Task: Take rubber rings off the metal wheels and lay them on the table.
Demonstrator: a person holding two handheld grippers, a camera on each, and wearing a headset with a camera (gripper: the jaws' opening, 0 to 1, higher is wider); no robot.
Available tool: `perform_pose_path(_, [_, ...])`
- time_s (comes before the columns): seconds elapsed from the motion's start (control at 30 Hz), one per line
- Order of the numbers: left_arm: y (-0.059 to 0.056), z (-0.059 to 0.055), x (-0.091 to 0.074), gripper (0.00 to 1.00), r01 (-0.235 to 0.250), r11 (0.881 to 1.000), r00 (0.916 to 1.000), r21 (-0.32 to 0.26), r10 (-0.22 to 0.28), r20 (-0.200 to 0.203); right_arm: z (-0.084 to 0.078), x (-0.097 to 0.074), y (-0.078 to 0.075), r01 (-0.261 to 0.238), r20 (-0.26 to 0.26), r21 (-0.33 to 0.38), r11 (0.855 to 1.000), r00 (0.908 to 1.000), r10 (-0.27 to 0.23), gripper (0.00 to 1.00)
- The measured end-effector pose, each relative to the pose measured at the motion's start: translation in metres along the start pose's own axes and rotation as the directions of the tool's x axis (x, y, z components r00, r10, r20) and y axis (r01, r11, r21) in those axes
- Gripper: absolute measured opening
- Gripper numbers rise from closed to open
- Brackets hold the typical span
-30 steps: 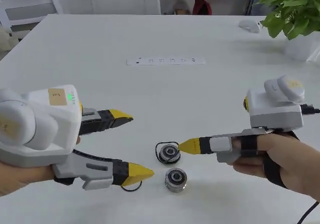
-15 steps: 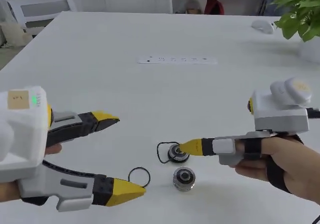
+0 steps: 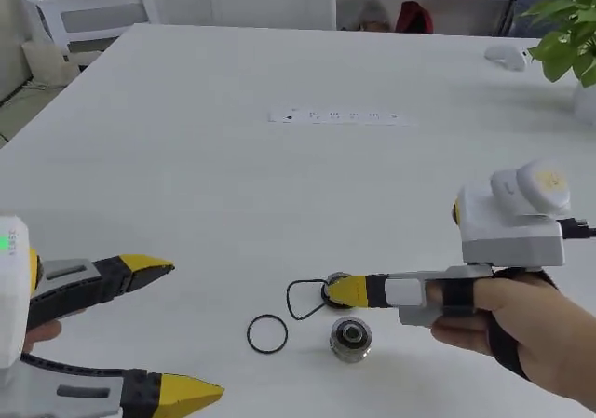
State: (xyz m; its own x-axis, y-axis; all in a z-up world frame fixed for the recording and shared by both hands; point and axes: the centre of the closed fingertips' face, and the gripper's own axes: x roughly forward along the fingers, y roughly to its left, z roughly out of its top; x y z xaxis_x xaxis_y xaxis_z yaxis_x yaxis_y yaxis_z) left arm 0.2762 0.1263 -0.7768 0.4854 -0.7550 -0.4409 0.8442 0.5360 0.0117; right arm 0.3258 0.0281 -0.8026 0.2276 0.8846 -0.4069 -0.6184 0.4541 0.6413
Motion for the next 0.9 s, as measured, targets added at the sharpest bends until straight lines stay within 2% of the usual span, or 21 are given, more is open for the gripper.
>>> perform_pose_path(0.07, [-0.001,-0.004,0.0,0.76,-0.002,1.0,1.0,-0.005,0.002,-0.008,-0.003,0.004,-0.002,0.011,-0.005,0.015,1.0,0.9999,-0.011,0.0])
perform_pose_path(0.2, [-0.005,-0.011,0.002,0.75,0.001,1.0,0.9996,-0.008,-0.001,-0.029,-0.006,0.008,-0.007,0.057,-0.009,-0.023,0.998,0.9983,-0.057,0.0])
perform_pose_path(0.3, [-0.009,-0.016,0.004,0.75,0.004,1.0,0.9988,0.005,-0.004,-0.049,-0.004,0.008,-0.019,0.123,0.006,-0.084,0.989,0.9924,-0.123,0.0])
perform_pose_path(0.37, [-0.011,-0.018,0.005,0.75,0.009,1.0,0.9984,0.008,-0.009,-0.055,-0.004,0.009,-0.023,0.143,0.005,-0.108,0.984,0.9896,-0.144,0.0])
perform_pose_path(0.47, [-0.013,-0.022,0.007,0.74,0.011,1.0,0.9979,0.009,-0.011,-0.064,-0.009,0.011,-0.026,0.153,-0.02,-0.117,0.981,0.9876,-0.156,0.0])
perform_pose_path(0.57, [-0.012,-0.023,0.007,0.75,0.003,1.0,0.998,0.004,-0.003,-0.064,-0.015,0.013,-0.029,0.162,-0.047,-0.17,0.972,0.9839,-0.172,0.0])
perform_pose_path(0.77, [-0.011,-0.023,0.007,0.74,-0.004,1.0,0.9981,0.004,0.004,-0.061,-0.017,0.017,-0.028,0.159,-0.051,-0.218,0.963,0.9834,-0.174,0.0])
perform_pose_path(0.9, [-0.012,-0.027,0.007,0.74,-0.002,1.0,0.9972,0.003,0.002,-0.075,-0.019,0.019,-0.029,0.16,-0.055,-0.24,0.957,0.9825,-0.178,0.0])
